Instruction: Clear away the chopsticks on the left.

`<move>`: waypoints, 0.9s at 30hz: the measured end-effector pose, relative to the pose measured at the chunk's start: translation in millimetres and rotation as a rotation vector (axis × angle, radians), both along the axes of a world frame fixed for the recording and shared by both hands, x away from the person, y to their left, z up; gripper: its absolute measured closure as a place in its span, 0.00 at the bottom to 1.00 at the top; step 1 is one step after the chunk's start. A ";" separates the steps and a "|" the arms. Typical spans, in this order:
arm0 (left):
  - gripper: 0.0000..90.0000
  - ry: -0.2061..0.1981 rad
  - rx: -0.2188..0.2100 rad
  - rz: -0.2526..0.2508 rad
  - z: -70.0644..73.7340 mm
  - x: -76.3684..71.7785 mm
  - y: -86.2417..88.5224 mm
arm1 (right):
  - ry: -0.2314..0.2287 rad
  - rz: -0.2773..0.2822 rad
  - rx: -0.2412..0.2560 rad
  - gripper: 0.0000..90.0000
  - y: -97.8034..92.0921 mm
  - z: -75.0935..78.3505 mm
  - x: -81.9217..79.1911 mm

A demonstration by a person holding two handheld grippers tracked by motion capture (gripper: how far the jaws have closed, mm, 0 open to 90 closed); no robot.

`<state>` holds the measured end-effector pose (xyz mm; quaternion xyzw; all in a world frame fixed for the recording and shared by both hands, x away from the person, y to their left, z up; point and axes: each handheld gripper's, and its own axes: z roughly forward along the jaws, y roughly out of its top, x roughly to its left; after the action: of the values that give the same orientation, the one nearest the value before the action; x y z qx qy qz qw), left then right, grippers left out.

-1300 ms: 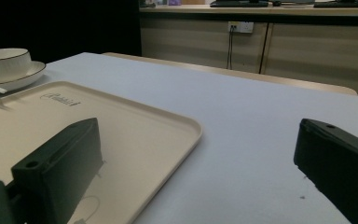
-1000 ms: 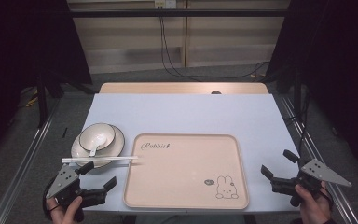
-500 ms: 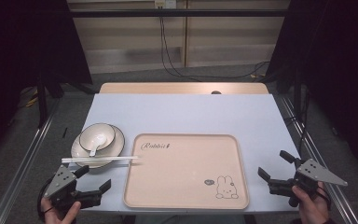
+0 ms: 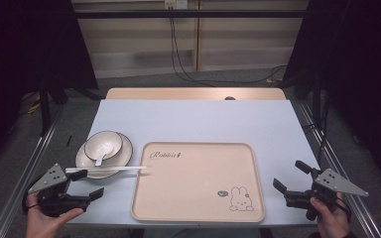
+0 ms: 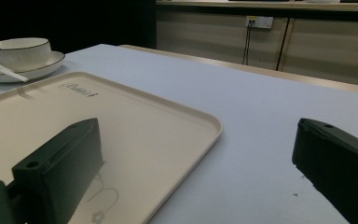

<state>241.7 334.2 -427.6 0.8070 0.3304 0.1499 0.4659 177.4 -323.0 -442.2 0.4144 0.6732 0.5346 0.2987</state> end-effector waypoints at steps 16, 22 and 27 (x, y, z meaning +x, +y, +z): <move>0.54 -0.001 0.118 -0.125 2.4 42.5 22.2 | 0.000 0.017 0.003 0.01 2.2 -0.4 0.8; 0.63 -0.011 0.157 -0.145 -2.2 54.3 23.8 | -0.002 0.014 0.005 0.01 2.4 -0.5 0.8; 0.74 0.008 0.201 -0.178 -4.3 60.7 22.7 | 0.003 0.016 0.014 0.01 3.2 -1.2 2.2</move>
<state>302.5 356.9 -431.9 0.8764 0.2428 0.1372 0.3926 179.6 -319.8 -443.4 0.4118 0.6733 0.5411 0.2903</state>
